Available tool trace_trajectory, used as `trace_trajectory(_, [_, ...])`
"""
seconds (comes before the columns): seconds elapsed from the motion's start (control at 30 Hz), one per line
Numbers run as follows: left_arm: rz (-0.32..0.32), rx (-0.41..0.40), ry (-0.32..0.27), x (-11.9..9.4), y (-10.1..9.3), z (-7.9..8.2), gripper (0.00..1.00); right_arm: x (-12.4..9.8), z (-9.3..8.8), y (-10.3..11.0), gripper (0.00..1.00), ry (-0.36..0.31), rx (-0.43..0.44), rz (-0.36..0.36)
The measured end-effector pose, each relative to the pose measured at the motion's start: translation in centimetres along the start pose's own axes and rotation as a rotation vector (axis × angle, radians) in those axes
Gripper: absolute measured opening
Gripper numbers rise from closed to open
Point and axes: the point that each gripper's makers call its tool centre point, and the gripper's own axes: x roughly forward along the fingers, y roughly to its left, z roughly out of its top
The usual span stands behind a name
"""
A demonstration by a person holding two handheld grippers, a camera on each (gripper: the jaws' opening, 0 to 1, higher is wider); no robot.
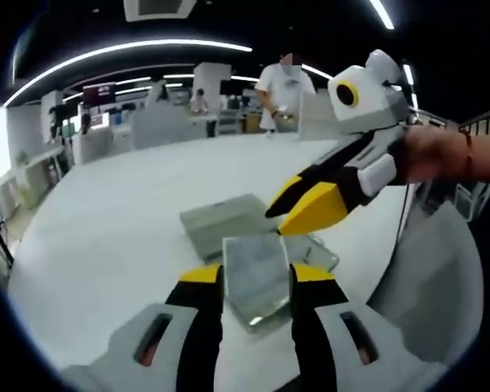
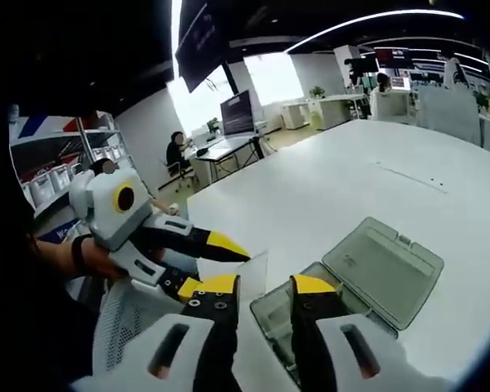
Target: Insert the divider into the dual guide fixture by aligning both edges with the guide slots and pushing it downward to the bottom, including one-sided entry, uneven engagement, binding, and posture correction.
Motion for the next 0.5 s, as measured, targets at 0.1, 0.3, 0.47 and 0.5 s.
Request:
trace_trajectory(0.1, [-0.008, 0.018, -0.003, 0.1, -0.4, 0.1, 0.3, 0.0, -0.2, -0.2, 0.19, 0.005, 0.016, 0.001])
trace_trajectory(0.3, [-0.025, 0.04, -0.019, 0.2, -1.1, 0.7, 0.3, 0.0, -0.3, -0.2, 0.17, 0.006, 0.053, 0.013])
trace_trajectory(0.47, [-0.034, 0.058, -0.023, 0.2, -1.4, 0.8, 0.3, 0.0, -0.5, 0.1, 0.15, 0.017, 0.067, 0.026])
trace_trajectory(0.5, [-0.034, 0.071, -0.023, 0.2, -1.5, 0.9, 0.3, 0.0, -0.6, 0.1, 0.15, 0.018, 0.069, 0.029])
